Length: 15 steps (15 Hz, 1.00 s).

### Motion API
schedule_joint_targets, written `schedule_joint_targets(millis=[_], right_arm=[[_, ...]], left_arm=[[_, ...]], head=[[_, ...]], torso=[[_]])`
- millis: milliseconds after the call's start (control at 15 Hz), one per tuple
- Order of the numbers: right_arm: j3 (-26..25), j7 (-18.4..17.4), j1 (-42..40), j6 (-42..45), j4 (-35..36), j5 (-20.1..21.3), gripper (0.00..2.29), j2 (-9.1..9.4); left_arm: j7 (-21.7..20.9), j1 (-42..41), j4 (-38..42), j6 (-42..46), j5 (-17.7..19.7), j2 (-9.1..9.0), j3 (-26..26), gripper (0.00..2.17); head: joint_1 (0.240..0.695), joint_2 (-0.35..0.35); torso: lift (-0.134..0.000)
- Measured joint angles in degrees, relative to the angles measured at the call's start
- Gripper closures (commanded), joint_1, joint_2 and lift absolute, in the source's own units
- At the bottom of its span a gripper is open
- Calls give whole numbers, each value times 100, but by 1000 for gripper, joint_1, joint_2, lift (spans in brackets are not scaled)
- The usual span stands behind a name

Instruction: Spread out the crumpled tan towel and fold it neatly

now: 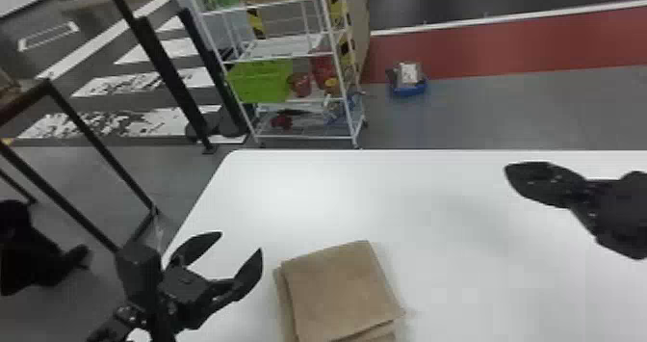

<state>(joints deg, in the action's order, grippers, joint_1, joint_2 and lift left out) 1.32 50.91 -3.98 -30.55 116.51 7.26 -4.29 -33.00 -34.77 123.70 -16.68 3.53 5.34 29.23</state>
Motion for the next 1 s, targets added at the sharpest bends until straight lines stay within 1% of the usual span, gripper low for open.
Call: schedule_joint_targets(millis=[67,200,267,333,467,600,800,1000], right_arm=[[-398,4,-115,164,10,-268,1875,-100],[-1016,6,-252,404,17,-747,1875,-283],[-1267,14,-306,501,3,-964,1875,-390],[-1439,35,-360,572,-8,-1123,1875,-472],[-1746,113,-474,673,-10,-1408,1875,-601],[-1984,153,-524,699,-2,-1634,1875,-649],[-2175,157,-533,703,16,-1837,1875,-652],[-2289,200,-540,685,36,-2055,1875,-647]], left_arm=[[16,-29,-43,75,-27,-26,-7,157],[99,-120,-84,182,-122,-63,-6,184],[208,-160,-137,296,-212,-75,-4,184],[348,-177,-213,426,-322,-79,6,184],[685,-163,-416,679,-650,-65,36,184],[767,-120,-615,804,-877,-44,36,184],[757,-13,-838,851,-979,-36,-32,184],[749,86,-965,833,-1141,-21,-230,184]], head=[[695,350],[695,300],[695,282],[695,260],[695,258],[695,253],[695,233],[695,213]], torso=[[-122],[-122],[-122],[-122],[-122],[-122],[-122],[-122]])
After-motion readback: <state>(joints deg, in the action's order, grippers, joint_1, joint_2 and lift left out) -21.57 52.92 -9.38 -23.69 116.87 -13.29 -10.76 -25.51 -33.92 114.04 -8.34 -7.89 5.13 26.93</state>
